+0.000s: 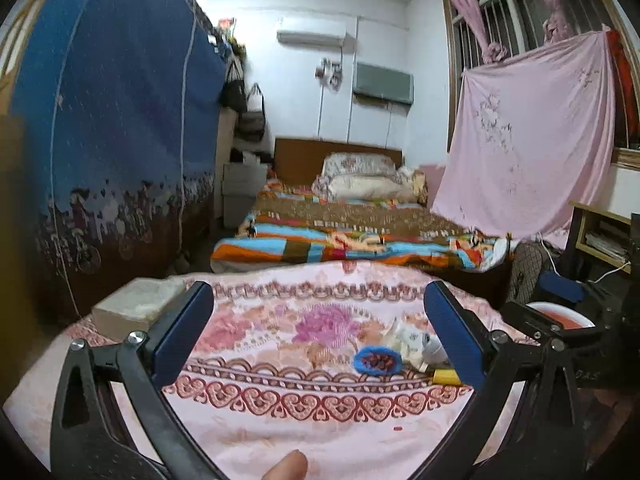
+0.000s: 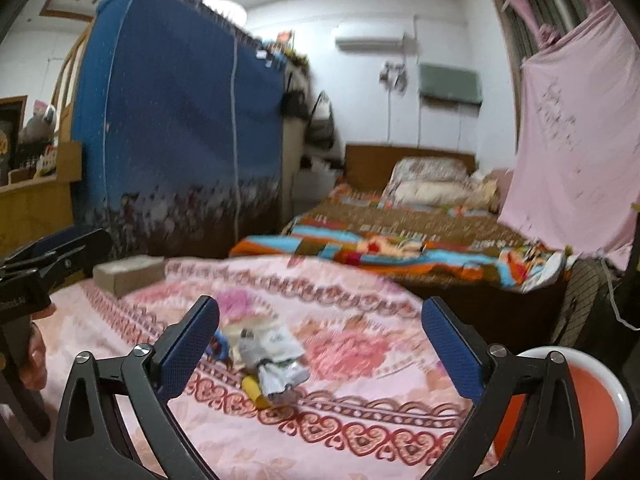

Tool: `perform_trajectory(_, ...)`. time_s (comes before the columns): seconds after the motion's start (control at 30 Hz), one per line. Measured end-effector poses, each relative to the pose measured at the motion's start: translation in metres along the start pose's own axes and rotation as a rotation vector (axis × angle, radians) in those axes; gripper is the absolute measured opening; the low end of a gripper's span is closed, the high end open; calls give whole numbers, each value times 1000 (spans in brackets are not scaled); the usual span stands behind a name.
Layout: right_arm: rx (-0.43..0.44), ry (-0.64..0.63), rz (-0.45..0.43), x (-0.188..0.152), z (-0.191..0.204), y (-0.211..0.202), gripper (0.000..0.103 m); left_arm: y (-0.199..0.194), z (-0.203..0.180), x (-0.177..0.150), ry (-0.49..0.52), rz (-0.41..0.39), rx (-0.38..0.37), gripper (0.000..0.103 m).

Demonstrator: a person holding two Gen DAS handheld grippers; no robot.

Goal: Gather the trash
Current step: 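Move both open tools back over the trash on the bedspread, then grasp the grey cloth with the right tool while the left tool grasps the blue brush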

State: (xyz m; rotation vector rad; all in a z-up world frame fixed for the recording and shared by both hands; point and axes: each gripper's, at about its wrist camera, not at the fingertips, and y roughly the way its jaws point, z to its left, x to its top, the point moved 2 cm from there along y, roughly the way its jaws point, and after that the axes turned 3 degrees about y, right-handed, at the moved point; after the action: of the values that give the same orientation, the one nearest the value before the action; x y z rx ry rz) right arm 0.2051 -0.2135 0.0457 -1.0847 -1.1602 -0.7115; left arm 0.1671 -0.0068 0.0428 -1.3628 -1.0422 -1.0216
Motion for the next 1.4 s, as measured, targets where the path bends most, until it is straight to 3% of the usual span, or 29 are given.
perform_trajectory(0.1,26,0,88,-3,2,15,92,14,3,-4,-15,78,-12,89)
perform_trajectory(0.13,44,-3,130,-5,4,23,85,18,4,-5,-23,102,-11,88)
perform_trajectory(0.4,131,-58,329,-19,22,58,63,46,6,-20,-62,282,-64,68)
perform_trajectory(0.47,137,-72,368,-23,26,64,50,51,4,-23,-54,311,-83,66)
perform_trajectory(0.57,143,-67,391,-26,25,67,33,58,1,-26,-38,354,-110,61)
perform_trajectory(0.73,156,-15,407,-26,17,71,18,72,-4,-31,-29,431,-170,55)
perform_trajectory(0.83,163,12,414,-26,12,72,16,85,-10,-37,-41,495,-230,53)
perform_trajectory(1.0,149,24,411,-26,10,72,15,102,-18,-43,-54,574,-256,52)
perform_trajectory(1.33,139,96,402,-26,-4,72,14,118,-36,-44,-4,603,-269,51)
perform_trajectory(1.4,139,95,403,-26,-4,72,14,119,-38,-44,2,607,-278,42)
